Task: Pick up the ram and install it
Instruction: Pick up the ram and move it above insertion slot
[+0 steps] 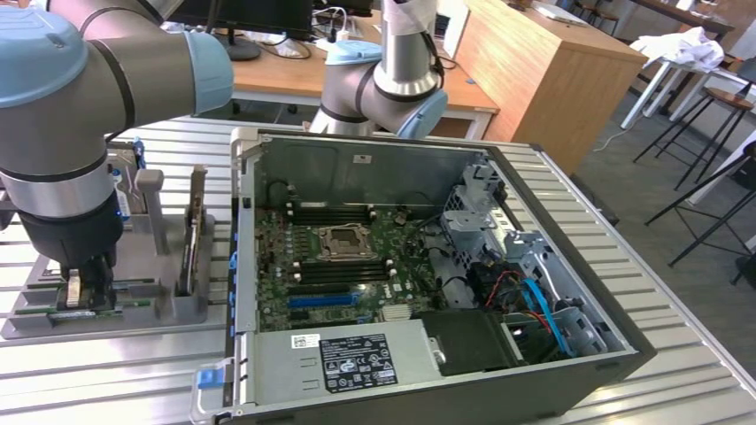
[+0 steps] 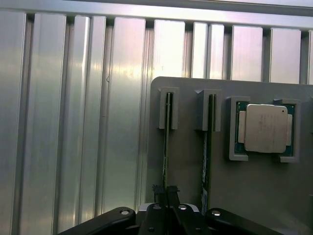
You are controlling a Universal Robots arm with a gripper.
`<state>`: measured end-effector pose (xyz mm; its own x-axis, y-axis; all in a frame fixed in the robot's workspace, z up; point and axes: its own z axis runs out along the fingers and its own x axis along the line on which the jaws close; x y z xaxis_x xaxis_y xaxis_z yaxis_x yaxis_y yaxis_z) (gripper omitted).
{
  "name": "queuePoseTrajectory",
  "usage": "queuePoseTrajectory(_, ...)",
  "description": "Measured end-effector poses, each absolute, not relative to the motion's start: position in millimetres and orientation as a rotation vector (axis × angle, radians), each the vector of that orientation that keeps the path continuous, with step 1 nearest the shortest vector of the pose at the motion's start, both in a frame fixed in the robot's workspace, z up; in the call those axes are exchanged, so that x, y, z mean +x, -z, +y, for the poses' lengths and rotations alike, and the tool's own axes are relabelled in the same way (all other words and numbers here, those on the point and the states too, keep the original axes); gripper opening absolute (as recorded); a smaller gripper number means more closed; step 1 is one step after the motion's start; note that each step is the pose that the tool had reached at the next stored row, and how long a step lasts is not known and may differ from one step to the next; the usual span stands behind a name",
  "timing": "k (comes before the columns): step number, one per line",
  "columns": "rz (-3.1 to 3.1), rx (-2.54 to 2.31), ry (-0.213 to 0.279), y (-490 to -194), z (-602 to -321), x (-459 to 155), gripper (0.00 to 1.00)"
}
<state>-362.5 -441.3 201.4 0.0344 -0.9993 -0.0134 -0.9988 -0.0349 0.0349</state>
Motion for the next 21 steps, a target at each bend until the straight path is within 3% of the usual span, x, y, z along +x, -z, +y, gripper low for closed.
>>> queuePoseTrajectory(21, -2.207, 2.213, 0.053, -201.4, -441.3, -362.4, 0.11)
